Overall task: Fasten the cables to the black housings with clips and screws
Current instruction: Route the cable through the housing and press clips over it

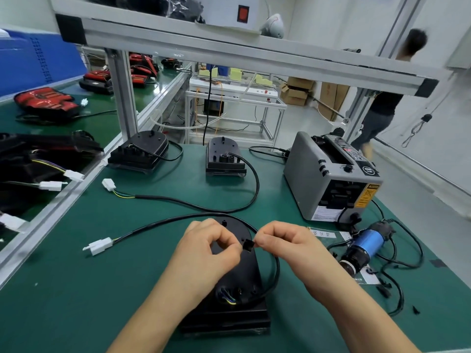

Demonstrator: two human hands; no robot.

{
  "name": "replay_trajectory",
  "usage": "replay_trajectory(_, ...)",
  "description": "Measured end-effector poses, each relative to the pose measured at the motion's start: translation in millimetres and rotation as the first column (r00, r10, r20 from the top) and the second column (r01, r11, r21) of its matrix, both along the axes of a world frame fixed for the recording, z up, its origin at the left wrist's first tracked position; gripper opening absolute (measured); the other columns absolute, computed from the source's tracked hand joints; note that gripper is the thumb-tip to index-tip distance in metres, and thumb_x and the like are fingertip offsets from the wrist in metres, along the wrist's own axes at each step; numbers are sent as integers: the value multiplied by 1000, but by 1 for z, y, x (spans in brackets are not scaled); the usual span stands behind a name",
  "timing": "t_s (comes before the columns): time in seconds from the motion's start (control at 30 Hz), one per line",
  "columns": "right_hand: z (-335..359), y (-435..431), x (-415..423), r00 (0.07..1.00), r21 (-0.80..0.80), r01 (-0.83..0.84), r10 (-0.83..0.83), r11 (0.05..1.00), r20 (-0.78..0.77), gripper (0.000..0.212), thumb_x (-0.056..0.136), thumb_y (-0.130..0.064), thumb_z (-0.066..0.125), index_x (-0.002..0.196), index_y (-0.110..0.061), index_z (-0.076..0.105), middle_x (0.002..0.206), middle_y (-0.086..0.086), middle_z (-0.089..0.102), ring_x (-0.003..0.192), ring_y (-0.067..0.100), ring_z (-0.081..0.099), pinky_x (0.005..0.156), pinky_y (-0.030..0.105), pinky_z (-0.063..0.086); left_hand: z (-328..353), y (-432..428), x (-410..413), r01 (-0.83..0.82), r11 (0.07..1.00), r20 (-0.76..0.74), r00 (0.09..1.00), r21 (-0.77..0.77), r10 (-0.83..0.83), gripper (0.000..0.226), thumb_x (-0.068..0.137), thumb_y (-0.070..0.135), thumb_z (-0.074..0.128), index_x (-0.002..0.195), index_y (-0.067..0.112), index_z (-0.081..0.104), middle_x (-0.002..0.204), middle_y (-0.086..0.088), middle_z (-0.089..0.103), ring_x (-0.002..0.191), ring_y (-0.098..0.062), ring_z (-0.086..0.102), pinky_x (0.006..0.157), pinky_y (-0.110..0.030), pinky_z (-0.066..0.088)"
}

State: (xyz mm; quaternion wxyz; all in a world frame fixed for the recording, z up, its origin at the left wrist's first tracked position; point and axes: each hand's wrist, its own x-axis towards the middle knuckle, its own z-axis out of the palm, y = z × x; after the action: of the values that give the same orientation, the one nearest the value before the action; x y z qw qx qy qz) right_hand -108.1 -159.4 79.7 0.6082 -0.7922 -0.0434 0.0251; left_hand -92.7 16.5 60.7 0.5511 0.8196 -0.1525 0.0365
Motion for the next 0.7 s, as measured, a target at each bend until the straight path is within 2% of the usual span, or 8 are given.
replay_trajectory(0.1, 0, 1, -1, 1000, -9, -5, 5, 1000, -13, 14, 85, -17, 65, 72, -18, 68, 68, -11, 62, 67, -1, 53, 67, 8, 40, -1, 1, 0, -17, 1000, 17, 1000, -3, 17, 19, 74, 17, 66, 64, 32, 61, 80, 15, 59, 90, -2, 47, 75, -17, 37)
replay_trajectory(0.27, 2, 2, -1, 1000, -28, -16, 15, 999, -23, 14, 86, -16, 64, 73, -18, 68, 72, -8, 63, 71, 2, 55, 71, 11, 42, -2, 3, 0, 2, 1000, 38, 999, -3, -2, 13, 74, 23, 64, 69, 35, 64, 83, 18, 59, 95, 2, 46, 73, -4, 31)
replay_trajectory(0.37, 3, 3, -1, 999, -24, -22, 21, 999, -36, 12, 85, -16, 64, 74, -17, 68, 71, -8, 63, 72, 2, 55, 71, 11, 43, -3, 2, 0, 12, 1000, 24, 1000, 17, -13, 17, 74, 20, 66, 64, 33, 64, 83, 17, 59, 95, 1, 47, 78, -9, 34)
replay_trajectory(0.53, 2, 5, 0, 999, -52, -8, 5, 999, -52, 12, 85, -17, 65, 75, -18, 69, 75, -9, 65, 75, 1, 58, 74, 12, 44, -4, 0, -2, 1, 999, 19, 1000, 43, -2, 25, 75, 12, 66, 57, 27, 59, 78, 16, 58, 85, -1, 46, 69, -6, 31)
replay_trajectory(0.7, 2, 4, -3, 995, -119, 100, -97, 988, 36, 4, 82, -18, 70, 79, -17, 71, 78, -8, 63, 67, -4, 54, 67, 7, 41, -5, 3, -5, -22, 1000, 11, 1000, 21, 22, 25, 74, 9, 66, 56, 26, 59, 77, 15, 58, 83, -1, 46, 67, -5, 31)
